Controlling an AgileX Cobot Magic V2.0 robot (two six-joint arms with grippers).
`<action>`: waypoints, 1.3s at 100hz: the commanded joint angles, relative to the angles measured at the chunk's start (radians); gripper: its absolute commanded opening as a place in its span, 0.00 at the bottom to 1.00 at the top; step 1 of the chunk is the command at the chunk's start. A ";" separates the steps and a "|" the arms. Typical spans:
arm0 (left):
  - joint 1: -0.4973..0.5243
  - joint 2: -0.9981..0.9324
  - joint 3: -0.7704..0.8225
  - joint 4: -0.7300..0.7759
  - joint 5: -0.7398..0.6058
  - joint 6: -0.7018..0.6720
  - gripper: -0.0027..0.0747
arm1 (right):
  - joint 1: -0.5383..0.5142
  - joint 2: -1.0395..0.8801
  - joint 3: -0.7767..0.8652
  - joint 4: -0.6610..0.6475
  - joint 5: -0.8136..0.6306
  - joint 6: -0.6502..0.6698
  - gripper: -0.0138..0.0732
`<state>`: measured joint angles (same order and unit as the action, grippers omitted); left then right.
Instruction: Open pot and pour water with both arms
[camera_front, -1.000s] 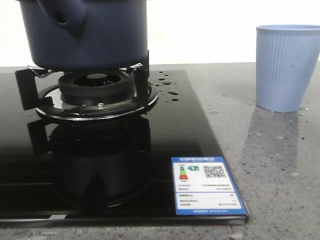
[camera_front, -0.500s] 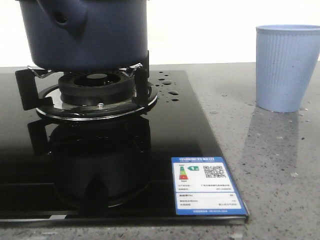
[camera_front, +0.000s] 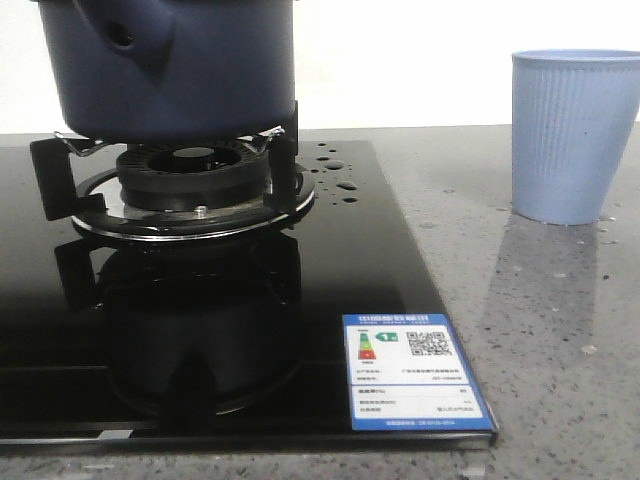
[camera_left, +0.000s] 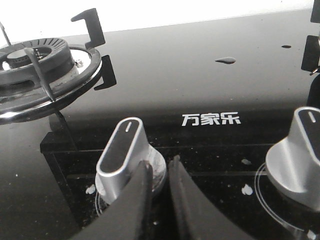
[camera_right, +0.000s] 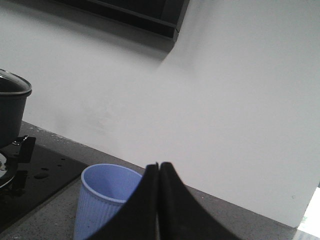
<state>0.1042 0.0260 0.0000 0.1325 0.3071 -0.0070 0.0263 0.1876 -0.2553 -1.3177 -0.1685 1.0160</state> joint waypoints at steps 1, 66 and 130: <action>-0.005 0.013 0.039 0.006 -0.022 -0.007 0.11 | -0.006 0.008 -0.027 0.009 -0.018 -0.002 0.08; -0.005 0.013 0.039 0.006 -0.022 -0.007 0.11 | -0.006 0.008 0.016 0.201 -0.011 -0.024 0.08; -0.005 0.013 0.039 0.006 -0.025 -0.007 0.11 | -0.084 -0.219 0.274 1.330 0.424 -1.114 0.08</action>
<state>0.1042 0.0244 0.0000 0.1325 0.3093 -0.0070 -0.0449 0.0017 0.0149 0.0079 0.2494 -0.0833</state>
